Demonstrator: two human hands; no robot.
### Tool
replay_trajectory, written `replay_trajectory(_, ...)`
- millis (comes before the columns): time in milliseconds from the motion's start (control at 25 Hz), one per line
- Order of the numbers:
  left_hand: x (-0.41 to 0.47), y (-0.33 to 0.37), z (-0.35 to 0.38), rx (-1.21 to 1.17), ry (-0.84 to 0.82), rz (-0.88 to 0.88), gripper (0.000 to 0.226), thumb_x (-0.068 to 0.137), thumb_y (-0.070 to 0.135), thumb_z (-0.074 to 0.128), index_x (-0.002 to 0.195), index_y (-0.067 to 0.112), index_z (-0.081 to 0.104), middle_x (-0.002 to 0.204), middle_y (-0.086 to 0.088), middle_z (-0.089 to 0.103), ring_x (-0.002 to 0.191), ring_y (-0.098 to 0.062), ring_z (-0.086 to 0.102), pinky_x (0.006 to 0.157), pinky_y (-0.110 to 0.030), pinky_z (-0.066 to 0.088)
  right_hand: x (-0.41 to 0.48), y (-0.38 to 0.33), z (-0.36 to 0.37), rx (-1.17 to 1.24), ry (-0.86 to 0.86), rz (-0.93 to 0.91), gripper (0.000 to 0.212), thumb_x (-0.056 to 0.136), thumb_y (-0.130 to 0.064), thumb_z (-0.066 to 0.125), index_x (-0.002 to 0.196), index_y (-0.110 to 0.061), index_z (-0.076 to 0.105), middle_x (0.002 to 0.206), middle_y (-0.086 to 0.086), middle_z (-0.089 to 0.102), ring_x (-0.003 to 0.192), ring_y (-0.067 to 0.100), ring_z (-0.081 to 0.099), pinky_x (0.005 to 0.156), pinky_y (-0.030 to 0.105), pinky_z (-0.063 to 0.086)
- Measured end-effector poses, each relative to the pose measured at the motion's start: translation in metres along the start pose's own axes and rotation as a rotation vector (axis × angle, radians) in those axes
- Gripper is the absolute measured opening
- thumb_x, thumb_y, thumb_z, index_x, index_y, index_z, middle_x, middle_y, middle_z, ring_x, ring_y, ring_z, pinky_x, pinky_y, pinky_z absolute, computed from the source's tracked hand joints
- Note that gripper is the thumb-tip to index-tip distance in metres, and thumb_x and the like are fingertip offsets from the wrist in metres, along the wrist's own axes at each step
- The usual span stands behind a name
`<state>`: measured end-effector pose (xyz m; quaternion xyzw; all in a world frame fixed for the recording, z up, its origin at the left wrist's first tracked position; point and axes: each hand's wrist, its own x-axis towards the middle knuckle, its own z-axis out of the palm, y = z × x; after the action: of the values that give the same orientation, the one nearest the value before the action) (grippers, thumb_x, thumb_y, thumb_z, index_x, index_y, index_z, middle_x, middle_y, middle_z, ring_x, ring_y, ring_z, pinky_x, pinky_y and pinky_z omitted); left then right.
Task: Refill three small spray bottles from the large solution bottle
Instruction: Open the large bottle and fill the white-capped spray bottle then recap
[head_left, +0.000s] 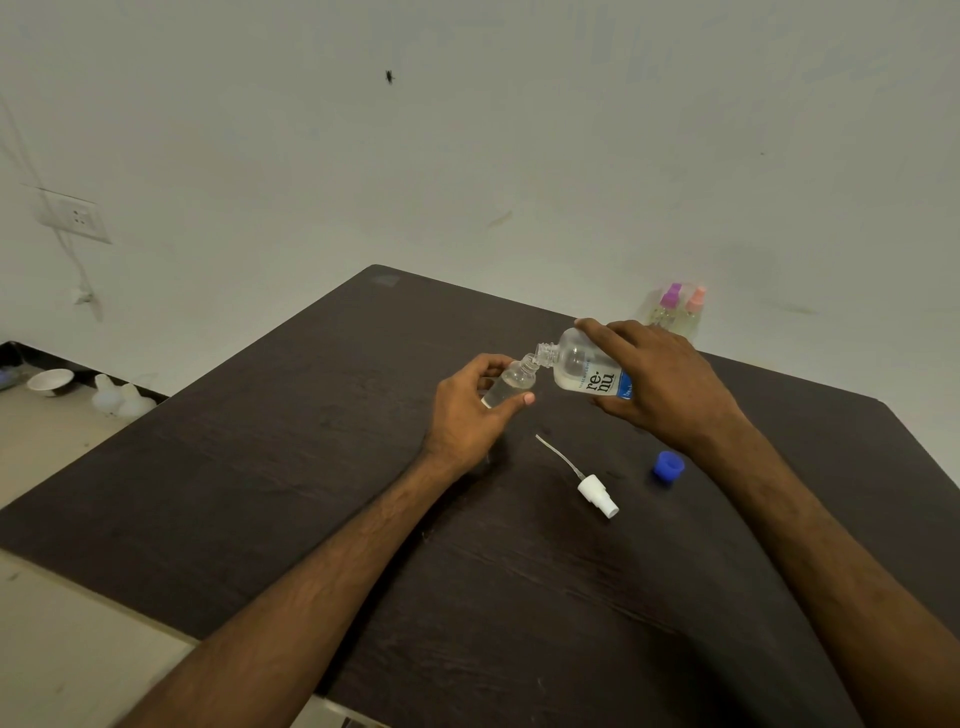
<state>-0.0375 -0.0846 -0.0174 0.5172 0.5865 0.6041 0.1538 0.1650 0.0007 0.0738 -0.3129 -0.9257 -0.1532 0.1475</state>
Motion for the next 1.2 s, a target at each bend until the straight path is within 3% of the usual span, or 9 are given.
replay_trajectory(1200, 0.0, -0.0014, -0.0004, -0.005, -0.004, 0.02, 0.041, 0.078, 0.022, 0.085, 0.114, 0.019, 0.067, 0.11, 0.01, 0.072, 0.105, -0.008, 0.066, 0.095, -0.036, 0.056, -0.0014, -0.0006, -0.0031, -0.011, 0.003, -0.012, 0.087, 0.078, -0.034, 0.08, 0.15, -0.023, 0.033, 0.132, 0.011, 0.057, 0.112, 0.03, 0.058, 0.091, 0.046, 0.049)
